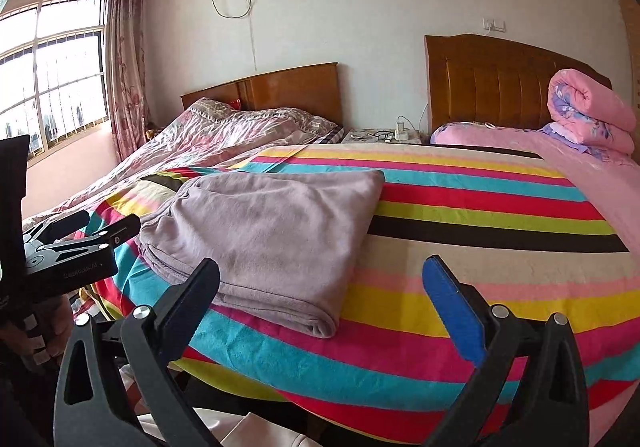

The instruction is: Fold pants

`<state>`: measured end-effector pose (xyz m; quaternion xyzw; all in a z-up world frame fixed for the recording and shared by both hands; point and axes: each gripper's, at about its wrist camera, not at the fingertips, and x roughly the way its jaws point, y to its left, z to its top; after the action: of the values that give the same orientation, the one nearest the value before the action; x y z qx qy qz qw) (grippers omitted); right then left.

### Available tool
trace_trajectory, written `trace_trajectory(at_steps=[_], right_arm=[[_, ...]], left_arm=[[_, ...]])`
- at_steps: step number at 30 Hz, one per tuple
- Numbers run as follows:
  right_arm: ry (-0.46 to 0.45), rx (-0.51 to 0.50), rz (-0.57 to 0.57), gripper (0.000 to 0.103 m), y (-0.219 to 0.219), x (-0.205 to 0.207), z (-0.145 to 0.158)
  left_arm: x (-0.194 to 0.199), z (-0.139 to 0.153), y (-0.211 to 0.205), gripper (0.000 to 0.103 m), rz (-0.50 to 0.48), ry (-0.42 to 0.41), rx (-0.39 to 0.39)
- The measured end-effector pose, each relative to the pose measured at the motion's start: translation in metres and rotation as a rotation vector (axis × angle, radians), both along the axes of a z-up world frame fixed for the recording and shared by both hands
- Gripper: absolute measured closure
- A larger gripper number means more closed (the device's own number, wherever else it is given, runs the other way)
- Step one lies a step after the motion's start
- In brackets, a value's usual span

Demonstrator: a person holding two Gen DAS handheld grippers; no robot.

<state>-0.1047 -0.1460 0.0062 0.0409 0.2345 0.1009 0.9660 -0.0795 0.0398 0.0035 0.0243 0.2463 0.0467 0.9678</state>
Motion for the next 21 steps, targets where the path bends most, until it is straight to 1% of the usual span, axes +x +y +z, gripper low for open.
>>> trace_trajectory(at_steps=[21], right_arm=[[0.026, -0.016, 0.022, 0.005, 0.0084, 0.0005, -0.0046]], left_arm=[[0.0029, -0.0086, 0.0017, 0.001, -0.012, 0.030, -0.007]])
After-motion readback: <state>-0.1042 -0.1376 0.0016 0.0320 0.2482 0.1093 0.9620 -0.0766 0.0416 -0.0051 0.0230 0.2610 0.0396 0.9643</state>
